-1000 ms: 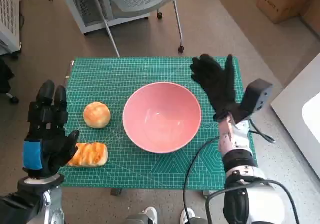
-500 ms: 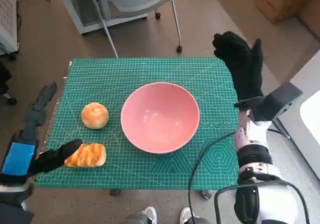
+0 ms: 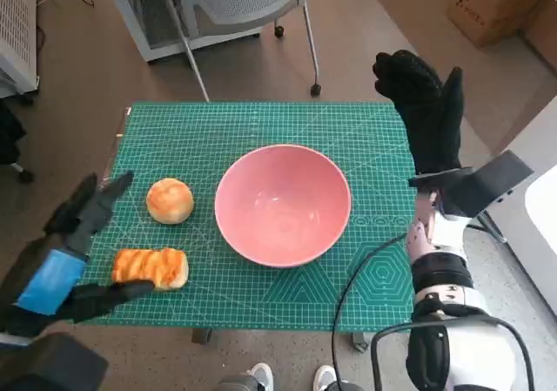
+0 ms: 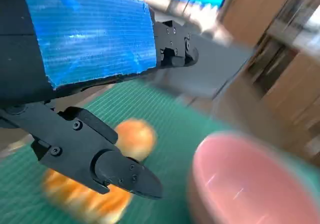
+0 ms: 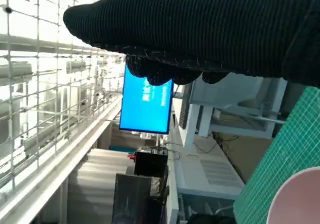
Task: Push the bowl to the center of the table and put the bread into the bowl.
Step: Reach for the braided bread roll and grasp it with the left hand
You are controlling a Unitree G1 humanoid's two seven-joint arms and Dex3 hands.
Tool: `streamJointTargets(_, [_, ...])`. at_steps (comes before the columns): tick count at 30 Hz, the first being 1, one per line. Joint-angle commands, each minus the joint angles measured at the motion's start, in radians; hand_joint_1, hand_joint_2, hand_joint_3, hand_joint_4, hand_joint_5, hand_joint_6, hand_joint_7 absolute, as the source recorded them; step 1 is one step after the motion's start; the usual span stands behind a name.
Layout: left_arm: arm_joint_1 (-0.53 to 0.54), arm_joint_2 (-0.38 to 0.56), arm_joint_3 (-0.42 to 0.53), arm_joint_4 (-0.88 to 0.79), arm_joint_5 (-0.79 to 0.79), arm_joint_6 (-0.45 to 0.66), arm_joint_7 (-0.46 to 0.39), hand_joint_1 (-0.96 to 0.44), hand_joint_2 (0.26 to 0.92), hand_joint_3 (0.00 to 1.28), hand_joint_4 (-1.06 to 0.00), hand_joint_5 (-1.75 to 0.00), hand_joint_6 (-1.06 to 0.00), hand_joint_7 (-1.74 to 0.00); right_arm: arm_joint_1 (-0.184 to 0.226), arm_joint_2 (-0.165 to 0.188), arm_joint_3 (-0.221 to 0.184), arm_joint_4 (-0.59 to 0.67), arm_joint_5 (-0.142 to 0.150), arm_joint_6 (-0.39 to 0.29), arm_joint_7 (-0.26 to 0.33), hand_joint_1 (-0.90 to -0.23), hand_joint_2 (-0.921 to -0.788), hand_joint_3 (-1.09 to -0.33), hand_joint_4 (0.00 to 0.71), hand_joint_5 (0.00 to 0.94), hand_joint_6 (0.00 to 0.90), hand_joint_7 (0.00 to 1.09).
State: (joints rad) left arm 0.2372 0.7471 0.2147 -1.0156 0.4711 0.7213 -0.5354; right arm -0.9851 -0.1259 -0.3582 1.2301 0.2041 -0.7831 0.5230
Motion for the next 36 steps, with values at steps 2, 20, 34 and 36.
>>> streamJointTargets(2, [-0.048,0.078,-0.13,-0.017,0.141,0.075,-0.052,-0.08,0.643,0.0,-0.09,-0.01,-0.29,-0.03,-0.003,0.013,-0.003,0.012,0.022,0.026,0.02,-0.653,-0.921,-0.776,0.101,0.015,0.274,0.02])
streamJointTargets(20, [-0.032,0.06,-0.176,0.205,0.207,-0.235,0.003,-0.3,0.633,0.0,-0.18,-0.01,-0.37,-0.02,-0.015,0.015,-0.008,0.014,0.052,0.062,0.044,-0.676,-0.921,-0.751,0.107,0.007,0.297,0.02])
streamJointTargets(34, [-0.019,0.032,-0.165,0.297,0.232,-0.309,-0.001,-0.31,0.641,0.0,-0.18,0.0,-0.37,0.0,-0.01,0.012,-0.004,0.007,0.055,0.06,0.055,-0.677,-0.921,-0.742,0.115,0.007,0.303,0.02])
streamJointTargets(36, [-0.019,0.025,-0.165,0.305,0.237,-0.309,-0.003,-0.29,0.641,0.0,-0.18,0.0,-0.37,0.0,-0.011,0.009,-0.005,0.008,0.057,0.061,0.056,-0.678,-0.921,-0.742,0.119,0.008,0.304,0.02])
